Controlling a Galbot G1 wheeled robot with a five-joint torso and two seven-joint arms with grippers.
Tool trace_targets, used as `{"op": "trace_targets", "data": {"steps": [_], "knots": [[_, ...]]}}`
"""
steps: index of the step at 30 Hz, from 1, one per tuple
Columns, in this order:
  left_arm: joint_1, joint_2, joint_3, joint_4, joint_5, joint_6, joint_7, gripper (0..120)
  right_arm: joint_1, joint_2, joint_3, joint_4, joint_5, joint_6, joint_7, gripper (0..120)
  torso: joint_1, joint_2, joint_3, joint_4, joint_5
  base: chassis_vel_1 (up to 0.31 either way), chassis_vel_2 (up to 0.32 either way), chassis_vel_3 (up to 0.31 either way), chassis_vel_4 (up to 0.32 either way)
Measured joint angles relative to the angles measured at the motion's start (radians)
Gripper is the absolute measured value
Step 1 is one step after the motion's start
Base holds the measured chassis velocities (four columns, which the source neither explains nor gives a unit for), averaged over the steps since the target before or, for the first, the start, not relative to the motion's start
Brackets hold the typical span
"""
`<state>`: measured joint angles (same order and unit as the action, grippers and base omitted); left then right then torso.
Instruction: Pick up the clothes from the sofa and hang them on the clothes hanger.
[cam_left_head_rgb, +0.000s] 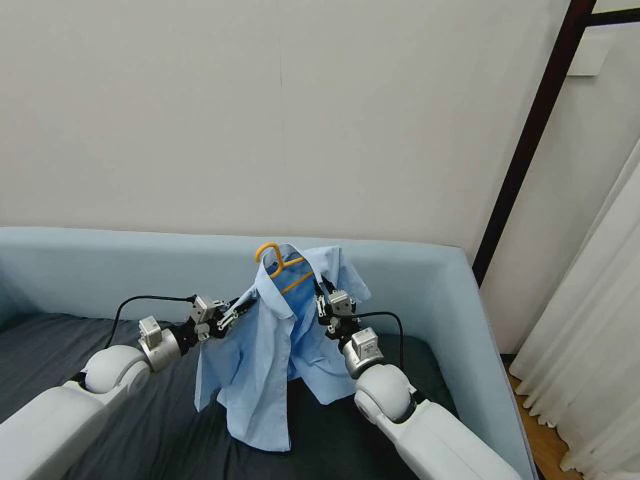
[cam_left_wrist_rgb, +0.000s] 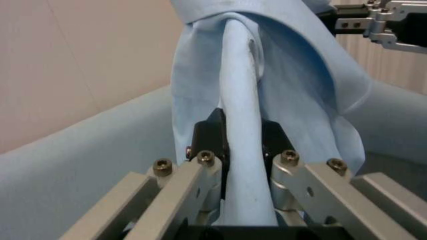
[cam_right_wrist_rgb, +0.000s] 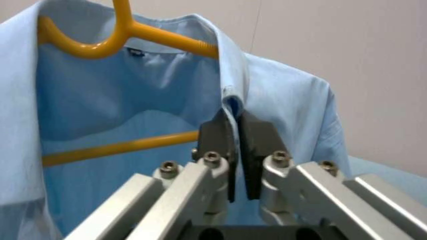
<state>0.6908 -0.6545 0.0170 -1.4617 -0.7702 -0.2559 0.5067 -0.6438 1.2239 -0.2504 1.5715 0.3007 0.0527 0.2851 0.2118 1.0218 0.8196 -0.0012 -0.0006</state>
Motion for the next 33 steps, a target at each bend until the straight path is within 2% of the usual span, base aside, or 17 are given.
{"op": "trace_targets", "data": {"steps": [11, 24, 27, 33], "knots": [[0.001, 0.028, -0.012, -0.027, -0.039, -0.001, 0.000, 8, -0.053, -0.040, 0.013, 0.040, -0.094, 0.039, -0.074, 0, 0.000, 0.000, 0.000, -0.0001, 0.0001, 0.000, 0.000, 0.000, 0.000], [0.006, 0.057, -0.024, -0.043, -0.052, 0.001, -0.001, 8, -0.069, -0.061, -0.006, 0.094, -0.124, 0.072, -0.139, 0, 0.000, 0.000, 0.000, 0.0000, 0.0001, 0.000, 0.000, 0.000, 0.000], [0.009, 0.064, -0.031, -0.045, -0.057, 0.002, -0.001, 8, -0.062, -0.063, -0.007, 0.092, -0.139, 0.074, -0.140, 0, 0.000, 0.000, 0.000, 0.0005, 0.0000, 0.000, 0.000, 0.000, 0.000], [0.005, 0.082, -0.033, -0.049, -0.071, 0.003, 0.009, 8, -0.064, -0.074, -0.017, 0.104, -0.140, 0.077, -0.096, 0, 0.000, 0.000, 0.000, -0.0001, 0.0000, 0.000, 0.000, 0.000, 0.000]]}}
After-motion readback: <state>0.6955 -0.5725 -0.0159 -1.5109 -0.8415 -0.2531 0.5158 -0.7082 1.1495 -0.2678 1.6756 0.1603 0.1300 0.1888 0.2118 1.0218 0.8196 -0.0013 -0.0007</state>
